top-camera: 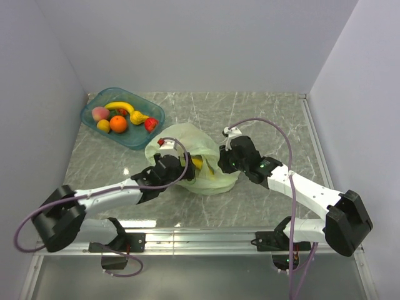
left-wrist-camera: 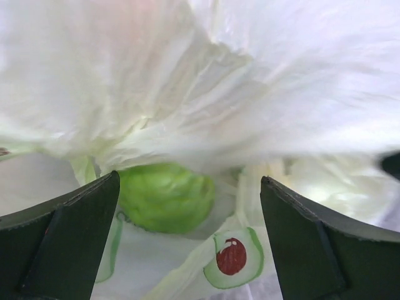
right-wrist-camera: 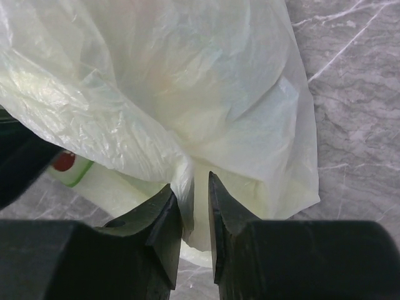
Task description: Untie the knot of the plastic bag and take out the fruit
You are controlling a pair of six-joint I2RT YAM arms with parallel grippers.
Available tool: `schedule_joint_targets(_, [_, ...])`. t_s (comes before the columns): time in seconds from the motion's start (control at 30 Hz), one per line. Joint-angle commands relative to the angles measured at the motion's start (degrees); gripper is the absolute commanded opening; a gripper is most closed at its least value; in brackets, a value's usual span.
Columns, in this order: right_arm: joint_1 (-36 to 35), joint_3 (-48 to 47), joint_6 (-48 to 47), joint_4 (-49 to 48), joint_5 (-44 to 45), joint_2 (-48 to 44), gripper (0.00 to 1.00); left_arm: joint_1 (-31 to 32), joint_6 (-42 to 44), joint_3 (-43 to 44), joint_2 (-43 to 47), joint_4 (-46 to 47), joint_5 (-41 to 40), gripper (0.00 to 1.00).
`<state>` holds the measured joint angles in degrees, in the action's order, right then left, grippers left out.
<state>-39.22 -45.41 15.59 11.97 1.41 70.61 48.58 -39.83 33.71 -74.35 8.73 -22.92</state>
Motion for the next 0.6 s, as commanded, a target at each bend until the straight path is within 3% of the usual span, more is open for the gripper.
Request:
schedule_joint_targets(0.0, [0.0, 0.1, 0.0, -2.4, -0.4, -2.0, 0.29, 1.9, -1.7, -0.1, 7.3, -5.3, -5.5, 0.99])
schedule_joint_targets(0.23, [-0.1, 0.4, 0.3, -2.9, -0.5, -2.1, 0.29, 3.3, 8.1, 2.1, 11.0, -8.6, -2.7, 0.99])
schedule_joint_targets(0.43, [-0.2, 0.8, 0.4, -2.9, -0.5, -2.2, 0.28, 4.9, 11.5, 9.7, 6.4, -10.8, 0.2, 0.83])
schedule_joint_targets(0.57, [-0.2, 1.0, 0.4, -2.7, -0.4, -2.8, 0.28, 9.6, 12.7, 13.8, 4.2, -12.9, -0.3, 0.79])
